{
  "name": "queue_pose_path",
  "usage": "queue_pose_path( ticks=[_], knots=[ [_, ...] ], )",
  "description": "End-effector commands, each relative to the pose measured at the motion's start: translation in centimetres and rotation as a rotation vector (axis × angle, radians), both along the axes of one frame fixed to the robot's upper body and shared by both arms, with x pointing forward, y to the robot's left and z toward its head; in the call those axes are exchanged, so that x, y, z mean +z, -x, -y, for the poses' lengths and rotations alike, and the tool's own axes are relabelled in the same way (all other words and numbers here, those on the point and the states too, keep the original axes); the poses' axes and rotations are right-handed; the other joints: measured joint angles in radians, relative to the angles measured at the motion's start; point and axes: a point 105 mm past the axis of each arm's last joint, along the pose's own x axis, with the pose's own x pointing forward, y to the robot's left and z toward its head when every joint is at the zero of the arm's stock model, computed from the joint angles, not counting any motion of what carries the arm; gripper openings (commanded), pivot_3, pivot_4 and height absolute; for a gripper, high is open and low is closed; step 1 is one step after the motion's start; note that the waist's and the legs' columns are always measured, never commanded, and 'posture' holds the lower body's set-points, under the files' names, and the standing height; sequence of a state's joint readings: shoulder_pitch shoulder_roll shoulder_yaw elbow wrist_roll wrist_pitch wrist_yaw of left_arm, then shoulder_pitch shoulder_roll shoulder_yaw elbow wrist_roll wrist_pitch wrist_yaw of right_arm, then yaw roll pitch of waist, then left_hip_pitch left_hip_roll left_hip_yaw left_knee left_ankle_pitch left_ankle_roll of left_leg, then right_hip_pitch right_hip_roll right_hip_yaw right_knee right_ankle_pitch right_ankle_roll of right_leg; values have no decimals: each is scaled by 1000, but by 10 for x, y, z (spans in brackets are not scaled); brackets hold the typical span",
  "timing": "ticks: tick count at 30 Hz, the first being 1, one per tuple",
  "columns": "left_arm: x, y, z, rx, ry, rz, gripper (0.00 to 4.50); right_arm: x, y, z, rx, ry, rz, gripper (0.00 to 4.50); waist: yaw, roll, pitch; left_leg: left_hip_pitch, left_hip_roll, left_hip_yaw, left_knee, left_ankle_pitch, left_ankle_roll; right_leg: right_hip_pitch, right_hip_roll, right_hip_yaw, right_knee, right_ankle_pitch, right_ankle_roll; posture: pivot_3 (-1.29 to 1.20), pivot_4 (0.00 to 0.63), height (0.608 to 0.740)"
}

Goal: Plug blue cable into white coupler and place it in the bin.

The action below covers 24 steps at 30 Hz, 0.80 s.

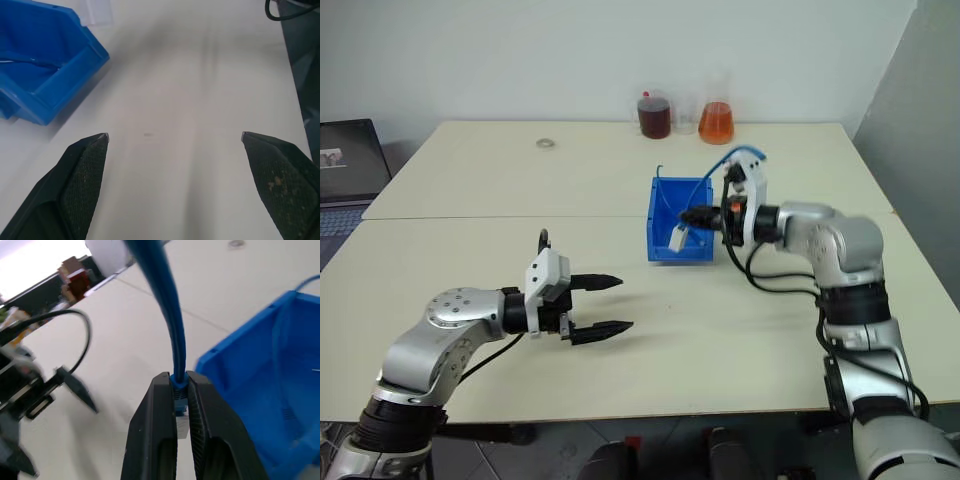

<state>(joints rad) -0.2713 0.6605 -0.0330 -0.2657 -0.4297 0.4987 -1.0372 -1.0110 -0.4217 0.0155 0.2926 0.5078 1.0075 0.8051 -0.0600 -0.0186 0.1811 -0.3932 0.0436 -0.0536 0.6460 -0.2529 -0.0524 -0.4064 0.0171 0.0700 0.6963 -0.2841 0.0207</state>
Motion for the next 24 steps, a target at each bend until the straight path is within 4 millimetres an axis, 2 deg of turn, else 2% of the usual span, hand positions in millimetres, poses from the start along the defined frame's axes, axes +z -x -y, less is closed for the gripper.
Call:
queue_pose_path(
  ticks=[1, 4, 6, 9, 12, 20, 22, 24],
  knots=[
    [6, 3, 12, 3, 30, 42, 4473, 9, -27, -6, -46, 19, 0, 71, 0, 0, 0, 0, 0, 1, 0, 0, 0, -1, 0, 1, 0, 0, 0, 0, 150, 740],
    [2, 5, 14, 16, 34, 46, 4473, 3, -50, -8, -121, 55, 4, 71, 0, 0, 0, -1, 0, 1, -1, 0, 0, -2, 0, 1, 0, 0, -1, 0, 150, 740],
    [0, 4, 12, 47, 40, 51, 4500, -3, -57, -8, -148, 71, -9, 757, -1, 0, 0, -2, 0, 2, -1, 0, 0, -2, -1, 1, 0, 0, -1, 0, 150, 740],
    [3, 1, 5, 102, 52, 57, 4500, -7, -62, -5, -163, 92, -7, 1332, 2, 0, 0, -4, 0, 2, -1, 0, 0, -4, -1, 1, -1, 0, -1, 0, 150, 740],
    [6, -7, -2, 184, 65, 85, 4500, -5, -65, -2, -173, 95, 6, 2115, 6, 1, 0, -5, -1, 1, -1, 0, 0, -4, -2, 0, -1, 0, -1, 0, 150, 740],
    [7, -11, -8, 259, 91, 88, 4500, 2, -67, 0, -180, 80, 38, 4066, 2, 1, 1, -5, 0, 1, -1, 0, 0, -4, -2, 0, 0, 0, -1, 0, 150, 740],
    [8, -13, -9, 274, 95, 101, 4500, 8, -67, 3, -179, 70, 53, 4448, 3, 1, 1, -5, 0, 1, -1, 0, 0, -4, -1, 0, 0, 0, -1, 0, 150, 740],
    [10, -16, -11, 294, 95, 116, 4500, 15, -67, 6, -179, 64, 71, 4448, 3, 1, 1, -5, 0, 1, -1, 0, 0, -4, -2, 0, 0, 0, -1, 0, 150, 740]
  ],
)
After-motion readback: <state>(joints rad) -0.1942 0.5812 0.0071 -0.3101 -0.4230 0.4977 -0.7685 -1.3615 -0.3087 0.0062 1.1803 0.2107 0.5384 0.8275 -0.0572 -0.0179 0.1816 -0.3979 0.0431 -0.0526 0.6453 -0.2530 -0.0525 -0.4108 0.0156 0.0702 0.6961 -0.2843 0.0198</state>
